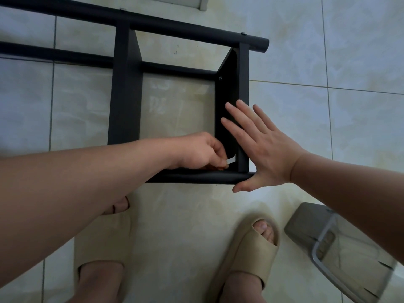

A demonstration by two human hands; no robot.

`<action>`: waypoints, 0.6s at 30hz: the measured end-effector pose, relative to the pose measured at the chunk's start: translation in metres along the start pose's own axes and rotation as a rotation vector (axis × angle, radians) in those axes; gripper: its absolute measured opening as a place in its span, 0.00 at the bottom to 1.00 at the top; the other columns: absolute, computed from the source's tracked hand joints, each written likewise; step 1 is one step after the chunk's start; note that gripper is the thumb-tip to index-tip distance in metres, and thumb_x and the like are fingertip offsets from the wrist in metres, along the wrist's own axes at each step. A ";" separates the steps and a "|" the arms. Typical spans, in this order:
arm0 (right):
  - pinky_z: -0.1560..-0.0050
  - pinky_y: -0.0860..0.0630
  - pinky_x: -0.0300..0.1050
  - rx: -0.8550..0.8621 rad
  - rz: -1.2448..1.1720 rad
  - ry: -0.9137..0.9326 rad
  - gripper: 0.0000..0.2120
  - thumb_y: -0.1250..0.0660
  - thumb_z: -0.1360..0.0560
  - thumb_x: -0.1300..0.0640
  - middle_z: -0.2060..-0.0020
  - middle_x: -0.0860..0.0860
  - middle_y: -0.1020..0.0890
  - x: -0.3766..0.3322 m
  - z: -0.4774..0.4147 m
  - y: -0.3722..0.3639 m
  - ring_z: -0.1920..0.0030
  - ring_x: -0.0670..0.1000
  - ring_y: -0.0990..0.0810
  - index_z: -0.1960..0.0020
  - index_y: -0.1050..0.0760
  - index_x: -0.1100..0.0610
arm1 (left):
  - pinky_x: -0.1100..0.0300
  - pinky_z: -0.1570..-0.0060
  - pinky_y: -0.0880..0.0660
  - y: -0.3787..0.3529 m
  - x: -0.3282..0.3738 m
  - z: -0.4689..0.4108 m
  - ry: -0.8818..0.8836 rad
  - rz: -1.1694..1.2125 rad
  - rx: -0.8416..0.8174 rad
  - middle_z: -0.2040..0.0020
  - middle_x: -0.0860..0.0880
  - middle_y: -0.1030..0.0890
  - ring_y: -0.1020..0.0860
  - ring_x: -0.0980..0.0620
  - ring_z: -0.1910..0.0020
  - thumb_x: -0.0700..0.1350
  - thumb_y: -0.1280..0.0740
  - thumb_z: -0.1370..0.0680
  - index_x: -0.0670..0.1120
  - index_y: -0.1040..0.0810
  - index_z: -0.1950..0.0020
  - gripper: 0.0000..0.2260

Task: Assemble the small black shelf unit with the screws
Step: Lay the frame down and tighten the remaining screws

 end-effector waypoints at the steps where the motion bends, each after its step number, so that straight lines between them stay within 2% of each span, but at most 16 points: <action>1: 0.22 0.48 0.68 0.003 -0.001 0.001 0.64 0.43 0.35 0.17 0.19 0.63 0.49 0.000 0.000 0.000 0.19 0.64 0.54 0.19 0.45 0.65 | 0.65 0.65 0.30 0.000 0.000 0.000 -0.005 -0.028 0.002 0.69 0.54 0.22 0.26 0.59 0.71 0.41 0.29 0.22 0.48 0.20 0.62 0.09; 5: 0.22 0.48 0.68 0.008 -0.002 0.002 0.64 0.43 0.35 0.17 0.19 0.64 0.49 0.000 0.000 0.000 0.19 0.64 0.53 0.19 0.45 0.65 | 0.63 0.64 0.32 -0.002 -0.001 -0.003 -0.015 -0.086 -0.018 0.71 0.56 0.24 0.28 0.61 0.73 0.43 0.28 0.22 0.49 0.21 0.63 0.10; 9: 0.22 0.48 0.67 0.004 -0.008 0.000 0.64 0.42 0.35 0.17 0.19 0.63 0.49 0.000 0.000 0.000 0.19 0.64 0.53 0.19 0.45 0.65 | 0.69 0.66 0.31 0.000 -0.004 -0.003 -0.027 -0.105 -0.008 0.71 0.58 0.22 0.26 0.63 0.72 0.45 0.28 0.22 0.51 0.18 0.61 0.08; 12: 0.22 0.48 0.67 0.000 -0.005 -0.002 0.64 0.42 0.35 0.17 0.19 0.63 0.49 0.000 0.000 0.000 0.19 0.64 0.54 0.19 0.45 0.65 | 0.67 0.62 0.25 0.007 -0.005 -0.004 -0.050 -0.040 0.009 0.66 0.52 0.18 0.22 0.59 0.67 0.41 0.28 0.22 0.46 0.16 0.55 0.03; 15: 0.22 0.48 0.67 0.003 -0.009 -0.001 0.64 0.42 0.35 0.17 0.19 0.63 0.49 0.000 0.000 0.001 0.19 0.64 0.54 0.19 0.45 0.65 | 0.62 0.59 0.20 0.015 -0.004 -0.005 -0.069 -0.014 0.052 0.61 0.45 0.15 0.20 0.56 0.65 0.36 0.30 0.23 0.41 0.17 0.54 0.03; 16: 0.22 0.48 0.67 0.005 -0.012 -0.001 0.64 0.42 0.35 0.17 0.19 0.63 0.49 0.000 0.000 0.001 0.19 0.64 0.54 0.19 0.45 0.65 | 0.61 0.59 0.21 0.018 -0.004 -0.006 -0.070 -0.048 0.074 0.61 0.45 0.15 0.20 0.57 0.66 0.36 0.30 0.23 0.41 0.17 0.55 0.03; 18: 0.22 0.48 0.67 0.006 -0.017 0.000 0.64 0.43 0.35 0.17 0.19 0.63 0.49 0.000 0.000 0.001 0.19 0.64 0.54 0.19 0.45 0.65 | 0.63 0.64 0.25 0.021 -0.002 -0.006 -0.067 -0.137 0.126 0.67 0.54 0.17 0.23 0.61 0.69 0.39 0.30 0.23 0.46 0.17 0.56 0.05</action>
Point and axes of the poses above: each hand's wrist, its own z-axis away from the middle knuckle, its own y-axis out of the back of the hand, x = y × z, the point moved 7 cm from there along -z, towards the middle knuckle
